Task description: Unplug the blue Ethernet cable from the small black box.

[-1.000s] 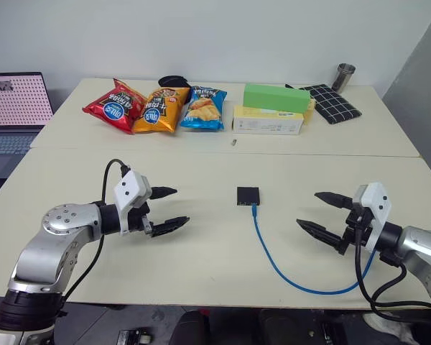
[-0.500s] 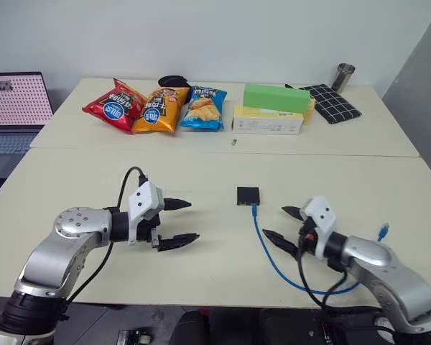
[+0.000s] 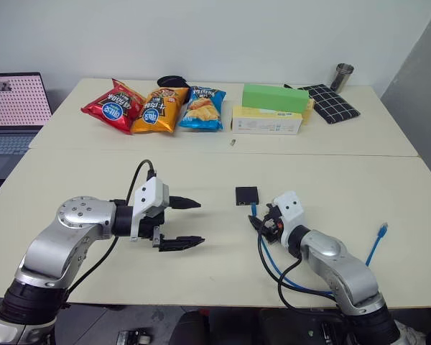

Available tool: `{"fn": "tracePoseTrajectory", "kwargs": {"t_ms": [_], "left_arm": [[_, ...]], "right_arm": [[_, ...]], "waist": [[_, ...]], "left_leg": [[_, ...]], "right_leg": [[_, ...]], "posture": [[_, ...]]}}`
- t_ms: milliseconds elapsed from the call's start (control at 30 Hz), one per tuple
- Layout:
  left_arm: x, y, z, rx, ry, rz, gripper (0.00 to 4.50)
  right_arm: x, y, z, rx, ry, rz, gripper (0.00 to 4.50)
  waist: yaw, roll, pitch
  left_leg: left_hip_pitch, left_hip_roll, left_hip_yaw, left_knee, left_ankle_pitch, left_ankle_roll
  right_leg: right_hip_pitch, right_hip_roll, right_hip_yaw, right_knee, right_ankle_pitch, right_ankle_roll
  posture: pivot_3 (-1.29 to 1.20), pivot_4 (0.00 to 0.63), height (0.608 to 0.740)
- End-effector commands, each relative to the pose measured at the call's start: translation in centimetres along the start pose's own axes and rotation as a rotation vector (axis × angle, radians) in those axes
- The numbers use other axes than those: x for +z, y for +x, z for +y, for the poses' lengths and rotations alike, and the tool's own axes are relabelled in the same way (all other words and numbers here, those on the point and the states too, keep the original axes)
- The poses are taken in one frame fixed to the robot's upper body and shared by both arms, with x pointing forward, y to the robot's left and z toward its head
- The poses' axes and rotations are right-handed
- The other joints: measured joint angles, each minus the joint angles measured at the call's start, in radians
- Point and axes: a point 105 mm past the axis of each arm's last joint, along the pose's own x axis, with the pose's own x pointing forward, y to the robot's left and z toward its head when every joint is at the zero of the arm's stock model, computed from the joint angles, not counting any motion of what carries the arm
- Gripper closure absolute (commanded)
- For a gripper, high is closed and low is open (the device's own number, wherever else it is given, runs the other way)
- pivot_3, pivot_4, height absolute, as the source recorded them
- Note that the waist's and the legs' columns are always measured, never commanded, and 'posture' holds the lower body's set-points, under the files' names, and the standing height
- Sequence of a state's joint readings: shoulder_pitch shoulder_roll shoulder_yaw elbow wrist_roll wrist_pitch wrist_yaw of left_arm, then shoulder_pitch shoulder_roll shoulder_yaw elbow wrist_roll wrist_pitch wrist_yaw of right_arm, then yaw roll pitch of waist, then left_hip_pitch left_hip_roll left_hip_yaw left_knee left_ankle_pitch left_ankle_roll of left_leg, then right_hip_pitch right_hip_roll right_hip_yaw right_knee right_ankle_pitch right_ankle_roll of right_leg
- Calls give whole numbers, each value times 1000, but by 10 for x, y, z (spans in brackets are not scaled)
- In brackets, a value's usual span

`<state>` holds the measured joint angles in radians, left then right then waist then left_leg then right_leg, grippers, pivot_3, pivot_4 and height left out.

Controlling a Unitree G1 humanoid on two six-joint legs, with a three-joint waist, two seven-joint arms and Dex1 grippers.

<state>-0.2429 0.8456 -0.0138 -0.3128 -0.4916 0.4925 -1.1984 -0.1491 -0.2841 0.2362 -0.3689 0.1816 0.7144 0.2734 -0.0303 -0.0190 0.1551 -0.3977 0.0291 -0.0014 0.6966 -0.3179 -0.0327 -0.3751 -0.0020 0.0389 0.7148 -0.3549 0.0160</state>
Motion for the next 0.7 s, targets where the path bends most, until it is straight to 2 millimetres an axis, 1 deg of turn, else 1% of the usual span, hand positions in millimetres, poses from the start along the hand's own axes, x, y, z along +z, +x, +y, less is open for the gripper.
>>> {"fn": "tracePoseTrajectory", "kwargs": {"t_ms": [33,100,133,167,300,367,467,533,600,700], "left_arm": [[7,1,1,3,34,-13,0],[7,1,2,9,32,-15,0],[7,1,3,13,31,-15,0],[8,1,3,16,30,-16,0],[7,0,9,45,-5,-38,0],[5,0,13,64,-39,-49,0],[3,-2,19,77,-112,-79,0],[3,-2,21,65,-190,-112,0],[8,-2,23,42,-275,-162,0],[15,0,26,18,-341,-211,0]], "right_arm": [[-4,1,-1,-19,-46,31,2094],[-1,0,-2,-22,-72,27,2595],[0,1,-2,-23,-87,23,2776],[2,1,-2,-23,-101,18,3140],[17,-2,-3,27,-201,-24,4133],[25,-5,-4,72,-288,-48,4389],[39,-11,-5,156,-454,-100,4398],[52,-17,-4,218,-635,-166,4401],[64,-21,-2,286,-885,-243,4402],[72,-25,1,356,-1108,-326,4408]], "waist": [[0,0,0],[0,0,0],[1,0,0],[1,0,0],[4,0,0],[4,0,0],[0,0,0],[-1,1,1],[-2,1,1],[-2,0,1]], "left_leg": [[0,0,0,0,0,0],[0,0,0,0,0,0],[0,0,0,0,0,0],[0,0,0,0,0,0],[0,0,0,0,0,0],[-1,-1,0,0,0,0],[-1,0,0,0,0,0],[-1,0,0,0,0,0],[-1,0,0,0,-2,3],[-1,0,0,1,-1,3]], "right_leg": [[0,0,0,0,0,0],[0,0,0,0,0,0],[0,0,0,0,0,0],[0,0,0,0,0,0],[0,0,0,0,0,0],[0,0,0,0,0,0],[0,0,0,0,0,0],[-1,0,0,0,0,0],[-1,0,0,0,0,0],[-1,0,-1,-1,0,0]], "posture": [[0,150,740],[0,150,740],[0,150,740],[0,150,740],[0,150,740],[0,150,740],[0,150,740],[0,150,740],[0,150,740],[0,150,740]]}}
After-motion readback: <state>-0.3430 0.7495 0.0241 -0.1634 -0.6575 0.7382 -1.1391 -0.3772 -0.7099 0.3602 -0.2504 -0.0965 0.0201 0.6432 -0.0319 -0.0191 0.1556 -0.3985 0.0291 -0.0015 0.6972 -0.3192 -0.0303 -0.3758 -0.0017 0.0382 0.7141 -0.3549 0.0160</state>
